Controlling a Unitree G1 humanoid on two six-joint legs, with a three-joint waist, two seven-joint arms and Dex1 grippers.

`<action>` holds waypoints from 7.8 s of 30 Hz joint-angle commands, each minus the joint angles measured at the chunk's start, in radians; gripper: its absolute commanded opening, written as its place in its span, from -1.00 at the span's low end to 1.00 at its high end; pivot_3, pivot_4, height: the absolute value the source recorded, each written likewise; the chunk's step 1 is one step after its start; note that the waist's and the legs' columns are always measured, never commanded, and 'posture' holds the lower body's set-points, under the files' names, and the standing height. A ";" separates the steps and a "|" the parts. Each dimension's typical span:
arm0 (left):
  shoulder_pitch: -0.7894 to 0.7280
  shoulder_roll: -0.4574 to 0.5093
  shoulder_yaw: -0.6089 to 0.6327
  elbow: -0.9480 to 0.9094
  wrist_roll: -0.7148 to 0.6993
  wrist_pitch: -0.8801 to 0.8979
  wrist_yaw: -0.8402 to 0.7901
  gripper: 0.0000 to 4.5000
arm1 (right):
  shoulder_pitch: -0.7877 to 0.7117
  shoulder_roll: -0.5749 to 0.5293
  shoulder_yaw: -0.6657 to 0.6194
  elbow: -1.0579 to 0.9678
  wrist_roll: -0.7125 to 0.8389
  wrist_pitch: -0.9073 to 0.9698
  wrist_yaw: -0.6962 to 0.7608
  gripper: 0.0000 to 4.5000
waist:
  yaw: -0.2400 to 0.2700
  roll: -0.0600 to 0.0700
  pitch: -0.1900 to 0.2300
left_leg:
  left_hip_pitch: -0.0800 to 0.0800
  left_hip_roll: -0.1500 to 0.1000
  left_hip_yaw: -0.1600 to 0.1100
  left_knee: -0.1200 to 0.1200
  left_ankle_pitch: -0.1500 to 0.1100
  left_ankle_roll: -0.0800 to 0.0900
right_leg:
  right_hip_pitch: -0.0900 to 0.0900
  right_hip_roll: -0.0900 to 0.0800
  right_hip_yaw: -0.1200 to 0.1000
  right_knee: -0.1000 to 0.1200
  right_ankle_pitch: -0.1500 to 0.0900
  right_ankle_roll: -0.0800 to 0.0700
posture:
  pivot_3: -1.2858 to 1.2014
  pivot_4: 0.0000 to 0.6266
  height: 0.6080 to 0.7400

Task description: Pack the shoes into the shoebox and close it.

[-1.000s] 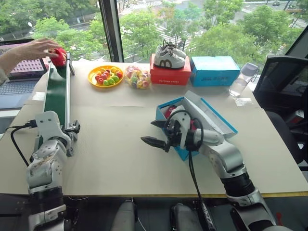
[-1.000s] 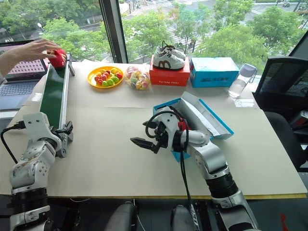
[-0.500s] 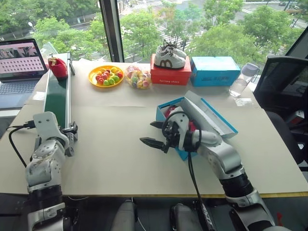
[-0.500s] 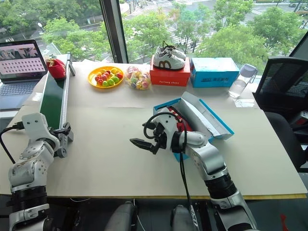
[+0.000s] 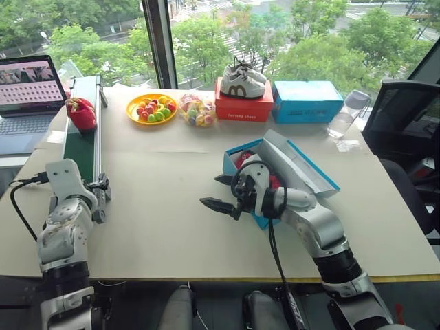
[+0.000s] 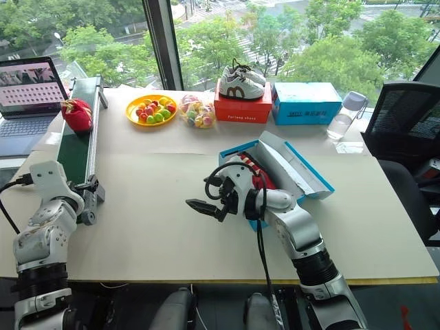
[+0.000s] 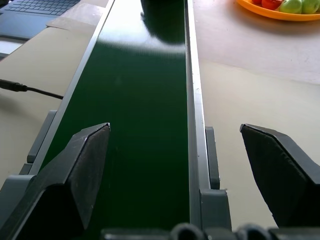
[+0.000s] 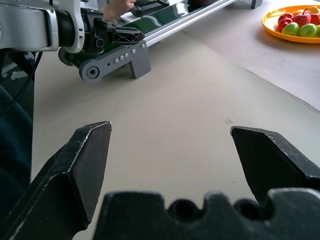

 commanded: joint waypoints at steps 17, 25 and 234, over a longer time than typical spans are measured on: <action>-0.046 -0.014 -0.010 0.035 0.026 -0.022 0.025 0.99 | 0.001 0.004 -0.018 -0.052 0.008 -0.018 -0.033 1.00 | -0.001 -0.001 0.000 | 0.000 0.000 0.000 0.000 0.000 0.001 | 0.000 0.000 0.000 0.000 0.000 -0.001 | 0.03 -0.52 1.00; -0.052 -0.030 0.012 0.039 0.034 -0.001 0.070 0.99 | 0.001 0.003 -0.016 -0.050 0.009 -0.022 -0.032 1.00 | -0.001 -0.001 0.000 | 0.000 0.000 0.000 0.000 0.000 0.001 | 0.000 0.000 0.000 0.000 0.001 -0.001 | 0.03 -0.52 1.00; -0.036 -0.214 -0.477 -0.345 -0.271 0.021 -0.490 1.00 | -0.512 -0.163 -1.164 1.488 0.354 -0.233 -0.500 -0.53 | -0.036 -0.004 -0.012 | 0.006 0.011 0.030 0.005 -0.006 0.013 | 0.001 0.016 0.039 -0.019 0.018 0.004 | 0.03 -0.52 1.00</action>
